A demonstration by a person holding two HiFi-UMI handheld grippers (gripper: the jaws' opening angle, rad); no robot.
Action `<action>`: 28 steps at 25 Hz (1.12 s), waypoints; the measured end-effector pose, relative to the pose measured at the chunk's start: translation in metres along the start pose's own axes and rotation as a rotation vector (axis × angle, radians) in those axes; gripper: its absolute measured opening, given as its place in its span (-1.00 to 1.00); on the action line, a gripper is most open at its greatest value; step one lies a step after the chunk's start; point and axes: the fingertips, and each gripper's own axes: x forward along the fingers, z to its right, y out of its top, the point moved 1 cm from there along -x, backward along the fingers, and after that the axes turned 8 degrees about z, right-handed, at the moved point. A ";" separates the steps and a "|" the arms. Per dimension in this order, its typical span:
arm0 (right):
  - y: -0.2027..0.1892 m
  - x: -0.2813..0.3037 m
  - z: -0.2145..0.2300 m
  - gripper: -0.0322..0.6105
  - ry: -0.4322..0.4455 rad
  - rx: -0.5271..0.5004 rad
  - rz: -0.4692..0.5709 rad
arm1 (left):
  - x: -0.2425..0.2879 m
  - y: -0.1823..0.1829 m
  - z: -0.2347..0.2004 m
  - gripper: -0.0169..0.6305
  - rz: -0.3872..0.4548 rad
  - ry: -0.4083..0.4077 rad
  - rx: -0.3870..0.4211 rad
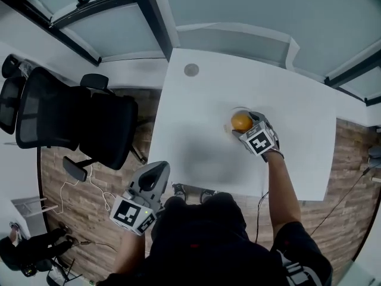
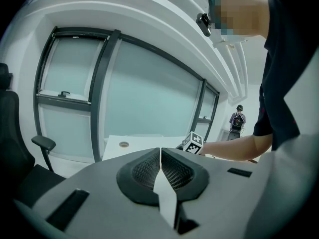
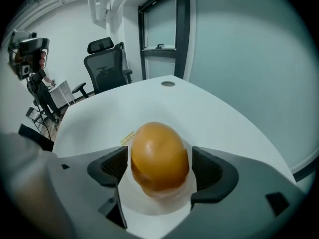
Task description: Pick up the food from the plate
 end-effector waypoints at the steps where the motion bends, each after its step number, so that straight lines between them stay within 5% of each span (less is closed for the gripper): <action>1: -0.003 0.003 -0.001 0.29 0.003 -0.007 -0.024 | -0.003 -0.001 -0.002 -0.86 0.001 0.006 -0.002; 6: 0.007 -0.007 0.001 0.25 -0.077 0.000 -0.011 | -0.010 0.003 -0.009 -0.86 0.015 0.001 -0.006; 17: 0.099 -0.141 -0.047 0.25 -0.240 0.170 0.376 | -0.011 0.050 -0.001 -0.86 0.099 -0.169 0.043; 28: 0.153 -0.293 -0.104 0.25 -0.572 0.164 0.692 | -0.013 0.105 0.026 -0.86 0.209 -0.384 0.129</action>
